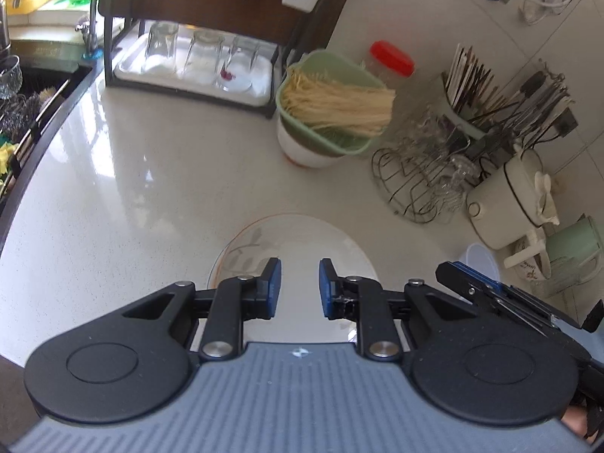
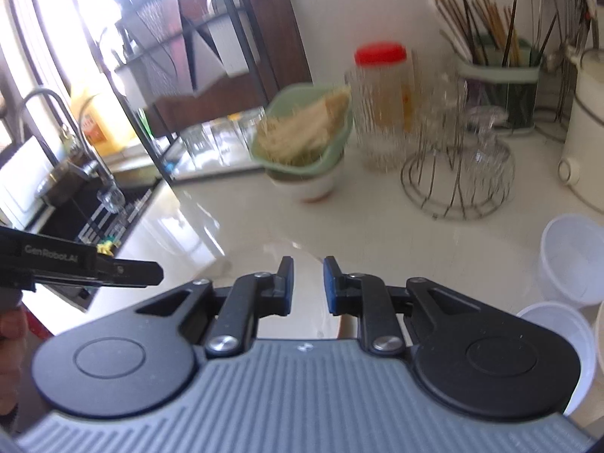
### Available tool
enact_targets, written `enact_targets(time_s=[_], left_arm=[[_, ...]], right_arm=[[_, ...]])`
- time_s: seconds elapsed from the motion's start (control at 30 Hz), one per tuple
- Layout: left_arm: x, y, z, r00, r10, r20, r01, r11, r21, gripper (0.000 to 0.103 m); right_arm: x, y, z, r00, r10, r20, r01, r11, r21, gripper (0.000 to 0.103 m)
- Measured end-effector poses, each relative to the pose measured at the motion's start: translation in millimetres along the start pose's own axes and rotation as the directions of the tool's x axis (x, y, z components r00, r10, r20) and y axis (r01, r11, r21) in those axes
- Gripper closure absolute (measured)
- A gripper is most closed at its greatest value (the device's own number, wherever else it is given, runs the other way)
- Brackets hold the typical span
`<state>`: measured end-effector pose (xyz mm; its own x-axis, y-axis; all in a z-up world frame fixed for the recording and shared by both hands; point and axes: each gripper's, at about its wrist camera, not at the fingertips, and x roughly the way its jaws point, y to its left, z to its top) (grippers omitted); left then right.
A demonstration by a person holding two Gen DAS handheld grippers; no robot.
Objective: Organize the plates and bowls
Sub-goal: 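Lower the leaf-print plate onto the stack and open both tools, then pull both tools back from the plates and move toward the plastic bowls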
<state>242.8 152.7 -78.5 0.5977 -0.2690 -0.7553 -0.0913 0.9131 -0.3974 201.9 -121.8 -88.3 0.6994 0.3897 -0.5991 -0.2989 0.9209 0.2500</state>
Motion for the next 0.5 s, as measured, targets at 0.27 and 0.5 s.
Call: enact_targets(time_s=[0.27,0.5], left_arm=[[-29,-27,-7,0.999,0.018,0.049,-0.021,0.998,0.055,0.079],[-45,-52,-27,0.998,0.015,0.064,-0.021,0.996,0.092,0.078]], right_arm=[[-43,2,12,0.996,0.027,0.088,-0.025,1.000,-0.018,0.083],[-75,-4,11,0.990,0.027,0.139,-0.026,1.000,-0.004,0.083]])
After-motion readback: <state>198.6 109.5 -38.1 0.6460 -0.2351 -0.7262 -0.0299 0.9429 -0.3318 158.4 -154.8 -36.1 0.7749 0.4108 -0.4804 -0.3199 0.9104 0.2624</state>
